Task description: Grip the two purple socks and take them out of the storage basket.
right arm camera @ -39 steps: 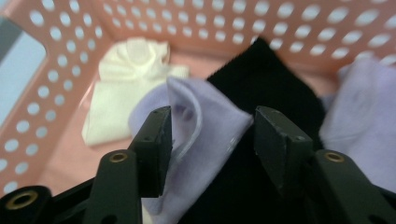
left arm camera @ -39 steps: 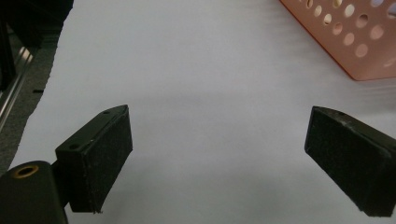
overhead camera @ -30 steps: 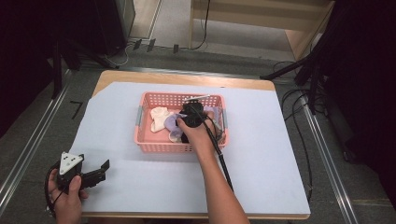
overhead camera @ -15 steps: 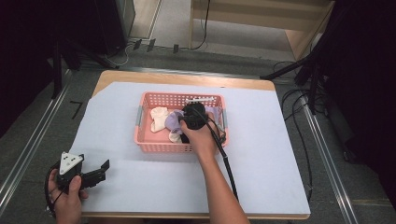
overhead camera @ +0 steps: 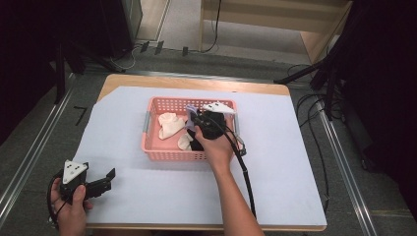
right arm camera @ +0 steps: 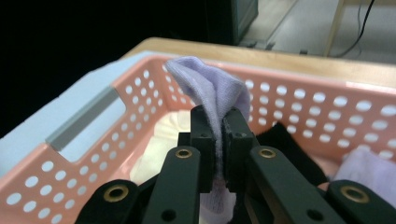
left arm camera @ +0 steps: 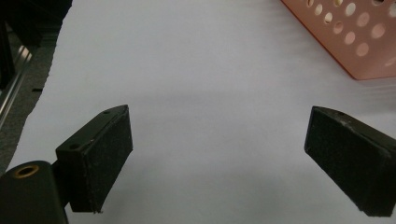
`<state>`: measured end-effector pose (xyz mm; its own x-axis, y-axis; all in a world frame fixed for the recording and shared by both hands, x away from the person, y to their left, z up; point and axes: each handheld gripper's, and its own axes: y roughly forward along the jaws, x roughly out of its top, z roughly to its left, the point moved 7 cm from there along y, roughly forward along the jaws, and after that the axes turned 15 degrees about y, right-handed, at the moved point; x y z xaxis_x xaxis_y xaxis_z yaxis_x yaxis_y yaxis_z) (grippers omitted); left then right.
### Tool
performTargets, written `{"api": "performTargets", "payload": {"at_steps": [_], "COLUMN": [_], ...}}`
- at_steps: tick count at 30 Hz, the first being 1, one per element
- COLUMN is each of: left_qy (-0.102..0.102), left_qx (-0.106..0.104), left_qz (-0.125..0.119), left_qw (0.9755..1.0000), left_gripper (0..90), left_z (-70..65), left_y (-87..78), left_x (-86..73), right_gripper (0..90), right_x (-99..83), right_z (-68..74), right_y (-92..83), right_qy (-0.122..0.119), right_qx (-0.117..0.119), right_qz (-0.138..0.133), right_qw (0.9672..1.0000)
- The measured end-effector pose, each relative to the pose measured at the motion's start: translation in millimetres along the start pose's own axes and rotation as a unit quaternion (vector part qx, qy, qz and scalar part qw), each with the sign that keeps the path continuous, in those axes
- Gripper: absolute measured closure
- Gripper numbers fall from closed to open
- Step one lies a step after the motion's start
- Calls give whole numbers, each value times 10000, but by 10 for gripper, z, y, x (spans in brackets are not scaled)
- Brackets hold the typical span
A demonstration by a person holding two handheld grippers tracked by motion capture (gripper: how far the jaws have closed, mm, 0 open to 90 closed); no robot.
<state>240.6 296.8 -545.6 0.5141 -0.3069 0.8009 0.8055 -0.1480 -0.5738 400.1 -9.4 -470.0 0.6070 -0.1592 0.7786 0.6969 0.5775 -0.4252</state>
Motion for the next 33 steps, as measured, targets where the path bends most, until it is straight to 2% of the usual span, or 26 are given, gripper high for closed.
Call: {"api": "performTargets", "payload": {"at_steps": [1,2,4,7,9,10,15,21,27,28,33], "left_qy": [-2,1,-1,-4,-5,-7,-3,0,0,3,4], "left_qx": [1,2,2,12,16,13,12,15,11,12,14], "left_qz": [-1,2,0,-5,-4,-2,0,2,4,5,6], "left_qw": [10000,10000,10000,10000,10000,10000,10000,10000,10000,10000,10000], "left_gripper": [86,86,86,86,86,86,86,86,86,86,86], "left_z": [0,0,0,1,1,1,1,1,-1,0,-1], "left_y": [0,0,0,0,0,-1,-1,-1,1,0,0], "left_x": [0,0,0,1,0,0,0,0,0,0,0], "right_gripper": [853,853,854,854,853,853,854,854,853,853,853], "right_x": [41,41,80,143,190,190,250,312,395,424,466], "right_z": [18,18,31,39,37,37,-12,-124,-264,-308,-418], "right_y": [-45,-45,-82,-144,-200,-200,-284,-395,-527,-575,-667], "right_qy": [-82,-82,-121,-305,-431,-431,-589,-469,-550,-548,-476], "right_qx": [75,75,132,127,113,113,33,-2,-161,-194,-311], "right_qz": [-171,-171,-365,-705,-962,-962,-1270,-1547,-1812,-1914,-2048], "right_qw": [9998,9998,9992,9970,9944,9944,9902,9869,9818,9798,9771]}}
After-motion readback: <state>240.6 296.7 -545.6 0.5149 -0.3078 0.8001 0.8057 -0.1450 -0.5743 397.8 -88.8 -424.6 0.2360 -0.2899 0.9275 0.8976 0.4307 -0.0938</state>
